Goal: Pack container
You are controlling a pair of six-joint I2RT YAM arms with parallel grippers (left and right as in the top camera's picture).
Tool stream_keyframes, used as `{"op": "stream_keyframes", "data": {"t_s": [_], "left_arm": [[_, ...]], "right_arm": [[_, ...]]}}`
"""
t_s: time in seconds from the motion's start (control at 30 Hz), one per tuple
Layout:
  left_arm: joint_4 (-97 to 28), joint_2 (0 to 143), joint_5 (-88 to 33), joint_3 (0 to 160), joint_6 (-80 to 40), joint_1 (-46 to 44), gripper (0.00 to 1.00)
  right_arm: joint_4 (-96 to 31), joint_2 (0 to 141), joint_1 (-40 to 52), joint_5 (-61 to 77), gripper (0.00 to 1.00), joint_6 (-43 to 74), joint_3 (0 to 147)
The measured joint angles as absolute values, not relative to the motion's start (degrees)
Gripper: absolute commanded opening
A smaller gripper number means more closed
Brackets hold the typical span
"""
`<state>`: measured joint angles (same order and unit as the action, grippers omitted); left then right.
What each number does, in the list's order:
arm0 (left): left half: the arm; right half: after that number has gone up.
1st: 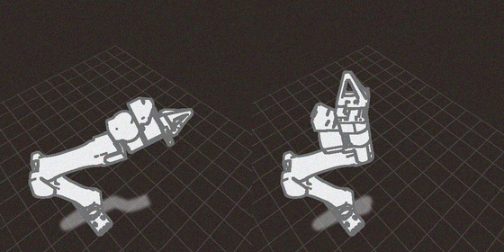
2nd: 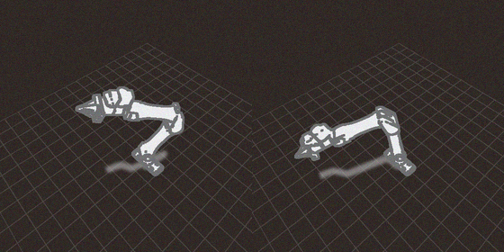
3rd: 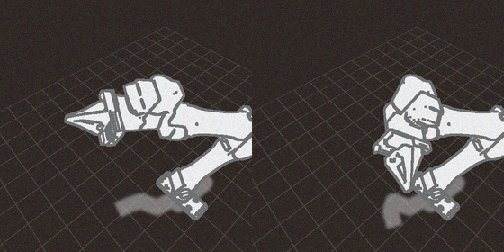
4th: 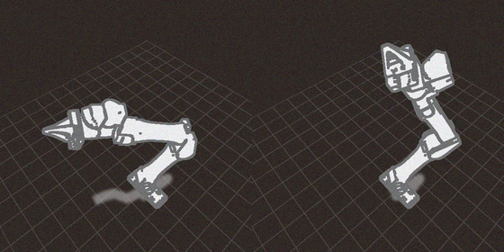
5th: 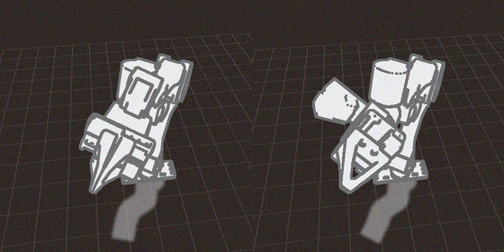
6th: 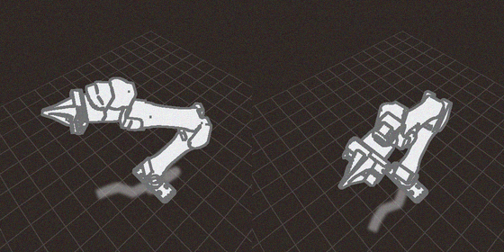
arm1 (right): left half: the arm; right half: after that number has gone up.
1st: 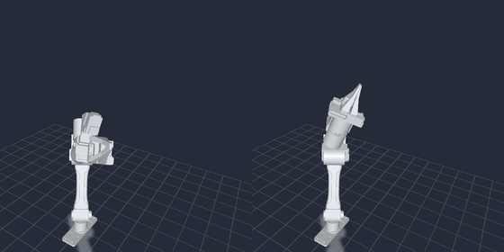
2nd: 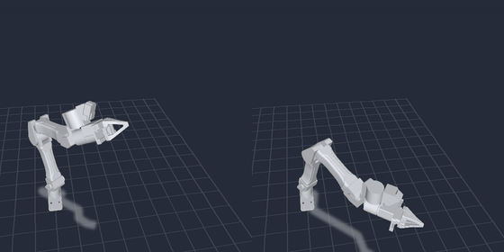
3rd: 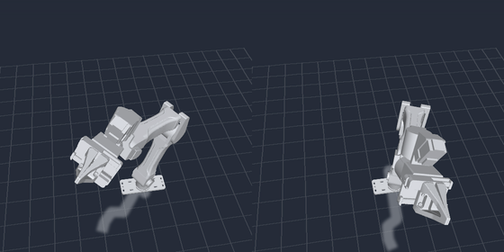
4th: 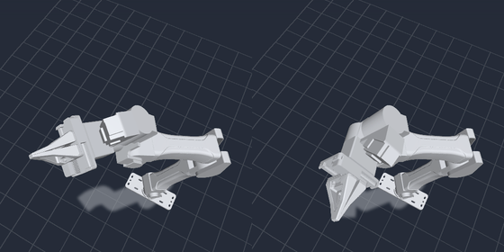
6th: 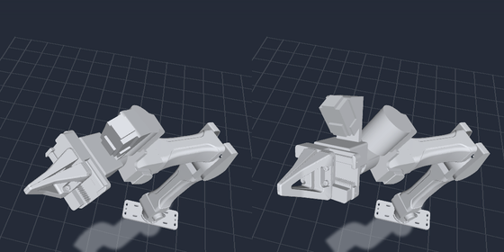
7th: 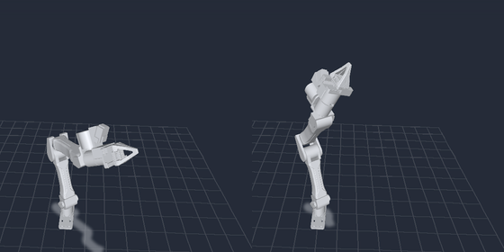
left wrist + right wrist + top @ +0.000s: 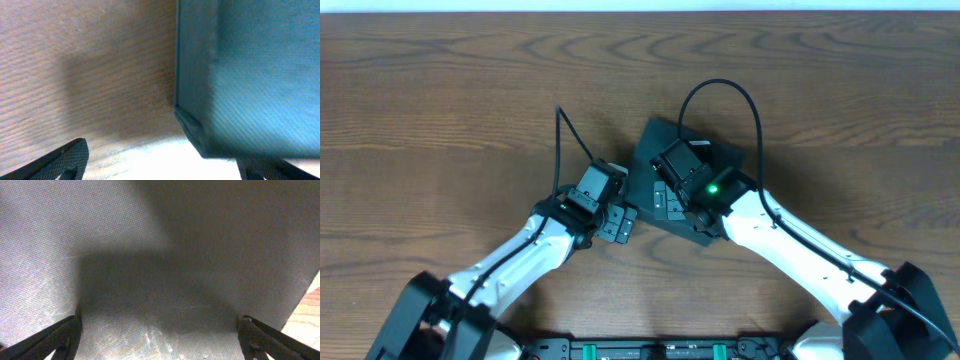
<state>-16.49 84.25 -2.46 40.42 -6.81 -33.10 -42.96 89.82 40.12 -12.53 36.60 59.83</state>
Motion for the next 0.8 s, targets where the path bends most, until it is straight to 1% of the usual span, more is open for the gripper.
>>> {"op": "stream_keyframes", "data": {"t_s": [0.2,0.3,0.47,0.6,0.67,0.8], "left_arm": [[-19.2,72.3,-2.8,40.4,-7.9,-33.1,0.95],[-20.5,67.1,-2.7,40.4,-8.1,-33.1,0.95],[-22.2,63.7,-0.1,40.4,-8.8,-32.6,0.95],[-22.2,63.7,0.7,40.4,-9.7,-29.5,0.95],[-22.3,63.7,0.1,40.4,-10.5,-27.2,0.95],[-22.3,63.7,-1.8,40.4,-10.9,-23.2,0.95]], "right_arm": [[-42.9,89.8,40.1,-12.6,0.99,36.6,59.8],[-44.9,90.1,40.1,-12.4,0.99,36.6,60.9],[-54.8,90.7,40.1,-10.9,0.99,36.6,66.0],[-63.0,87.7,39.5,-10.9,0.99,37.1,70.1],[-66.3,85.2,38.1,-11.0,0.99,38.1,70.5],[-72.3,77.5,32.3,-12.3,0.99,41.0,70.6]]}}
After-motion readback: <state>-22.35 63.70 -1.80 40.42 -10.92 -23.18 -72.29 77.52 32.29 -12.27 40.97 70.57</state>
